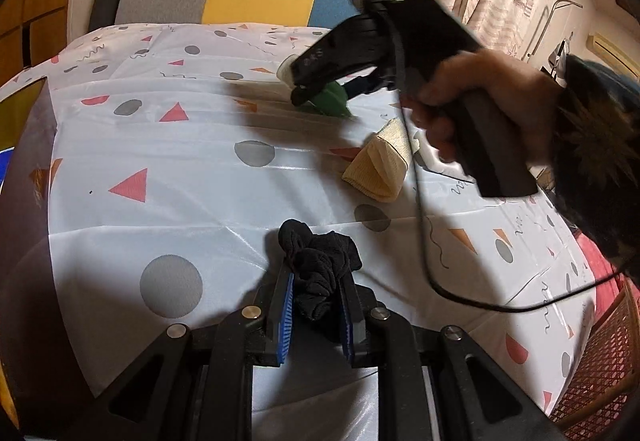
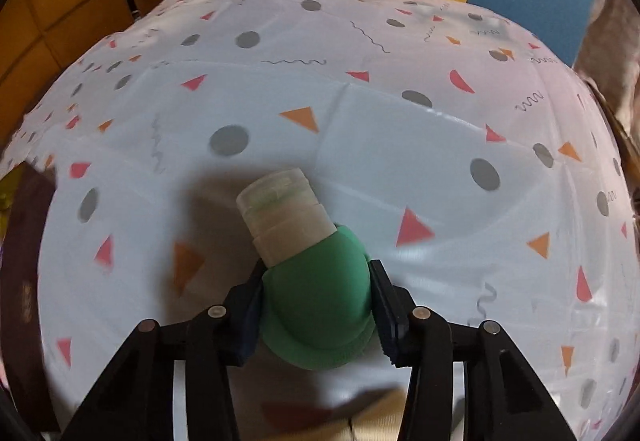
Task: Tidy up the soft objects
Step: 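Grasp the green silicone bottle with the right tool while the left tool holds the scrunchie, then carry the black scrunchie with the left tool over the gold tray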
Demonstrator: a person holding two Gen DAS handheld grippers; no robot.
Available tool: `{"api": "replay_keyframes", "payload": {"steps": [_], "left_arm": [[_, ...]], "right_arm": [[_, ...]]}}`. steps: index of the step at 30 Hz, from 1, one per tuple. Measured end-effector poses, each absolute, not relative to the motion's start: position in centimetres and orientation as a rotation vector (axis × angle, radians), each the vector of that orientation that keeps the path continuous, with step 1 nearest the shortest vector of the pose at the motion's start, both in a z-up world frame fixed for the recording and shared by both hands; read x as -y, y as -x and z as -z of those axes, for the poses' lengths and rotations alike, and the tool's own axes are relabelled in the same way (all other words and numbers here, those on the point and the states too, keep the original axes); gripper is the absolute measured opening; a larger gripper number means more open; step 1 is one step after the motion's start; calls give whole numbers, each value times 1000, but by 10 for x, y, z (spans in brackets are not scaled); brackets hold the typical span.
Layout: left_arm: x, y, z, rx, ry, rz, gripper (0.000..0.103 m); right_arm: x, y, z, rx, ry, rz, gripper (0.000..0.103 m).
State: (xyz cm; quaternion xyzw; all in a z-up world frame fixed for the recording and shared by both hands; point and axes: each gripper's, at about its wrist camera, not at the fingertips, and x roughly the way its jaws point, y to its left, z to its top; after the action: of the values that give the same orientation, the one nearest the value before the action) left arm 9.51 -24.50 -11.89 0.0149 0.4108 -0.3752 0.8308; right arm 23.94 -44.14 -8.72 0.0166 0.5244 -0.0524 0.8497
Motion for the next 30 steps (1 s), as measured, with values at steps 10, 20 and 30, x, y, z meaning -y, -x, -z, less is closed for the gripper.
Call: {"api": "replay_keyframes", "payload": {"steps": [10, 20, 30], "left_arm": [[248, -90, 118, -857, -62, 779, 18], [254, -85, 116, -831, -125, 742, 18], [251, -79, 99, -824, -134, 703, 17]], "right_arm": [[426, -130, 30, -926, -61, 73, 48], [436, -33, 77, -1033, 2, 250, 48], [436, -35, 101, -1059, 66, 247, 48]]}}
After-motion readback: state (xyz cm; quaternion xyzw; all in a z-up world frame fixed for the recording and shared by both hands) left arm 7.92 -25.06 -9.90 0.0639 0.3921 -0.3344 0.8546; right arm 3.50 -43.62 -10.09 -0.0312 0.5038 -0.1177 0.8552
